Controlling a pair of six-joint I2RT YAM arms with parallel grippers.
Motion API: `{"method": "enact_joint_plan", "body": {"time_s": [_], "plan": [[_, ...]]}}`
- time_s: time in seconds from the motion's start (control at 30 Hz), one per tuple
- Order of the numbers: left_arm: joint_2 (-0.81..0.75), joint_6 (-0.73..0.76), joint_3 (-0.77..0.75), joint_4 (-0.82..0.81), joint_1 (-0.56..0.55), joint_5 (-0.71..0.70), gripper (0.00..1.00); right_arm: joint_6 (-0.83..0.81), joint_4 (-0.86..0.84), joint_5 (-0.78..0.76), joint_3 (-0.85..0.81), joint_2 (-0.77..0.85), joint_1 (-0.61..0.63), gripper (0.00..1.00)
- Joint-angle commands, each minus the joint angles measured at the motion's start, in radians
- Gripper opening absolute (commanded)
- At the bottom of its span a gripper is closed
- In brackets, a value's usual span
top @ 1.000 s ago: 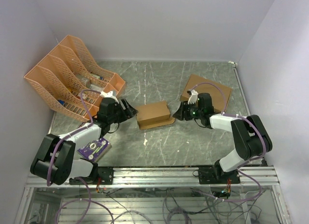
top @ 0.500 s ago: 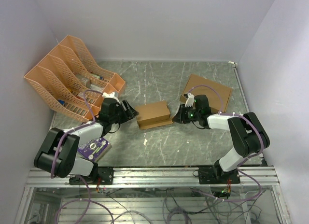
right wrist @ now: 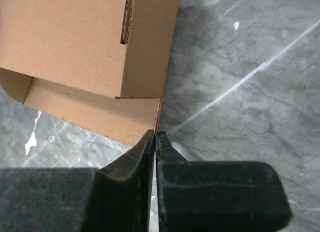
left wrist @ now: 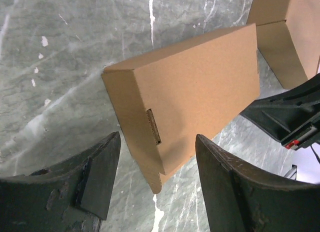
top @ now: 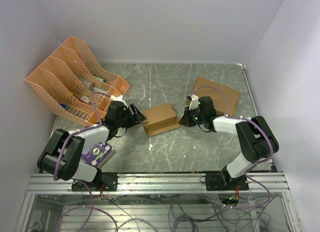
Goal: Fold the paper box
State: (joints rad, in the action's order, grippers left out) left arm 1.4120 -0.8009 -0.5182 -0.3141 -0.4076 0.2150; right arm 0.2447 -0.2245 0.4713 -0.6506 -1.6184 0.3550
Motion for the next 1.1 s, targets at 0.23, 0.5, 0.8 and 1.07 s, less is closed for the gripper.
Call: {"method": "enact_joint_plan", "body": {"time_s": [0.23, 0.5, 0.8, 1.07], "plan": [[-0.141, 0.264, -0.115, 0.251, -0.020, -0.130, 0.73, -0.034, 0.052, -0.045, -0.072, -0.016, 0.004, 0.05], [-0.016, 0.518, -0.373, 0.365, -0.018, -0.143, 0.79, -0.043, 0.091, -0.045, -0.119, -0.056, 0.004, 0.05], [0.272, 0.577, -0.537, 0.306, -0.016, 0.043, 0.79, -0.060, 0.109, -0.050, -0.139, -0.055, 0.005, 0.06], [0.345, 0.606, -0.586, 0.387, -0.022, 0.049, 0.78, -0.089, 0.119, -0.058, -0.153, -0.054, 0.023, 0.08]]}}
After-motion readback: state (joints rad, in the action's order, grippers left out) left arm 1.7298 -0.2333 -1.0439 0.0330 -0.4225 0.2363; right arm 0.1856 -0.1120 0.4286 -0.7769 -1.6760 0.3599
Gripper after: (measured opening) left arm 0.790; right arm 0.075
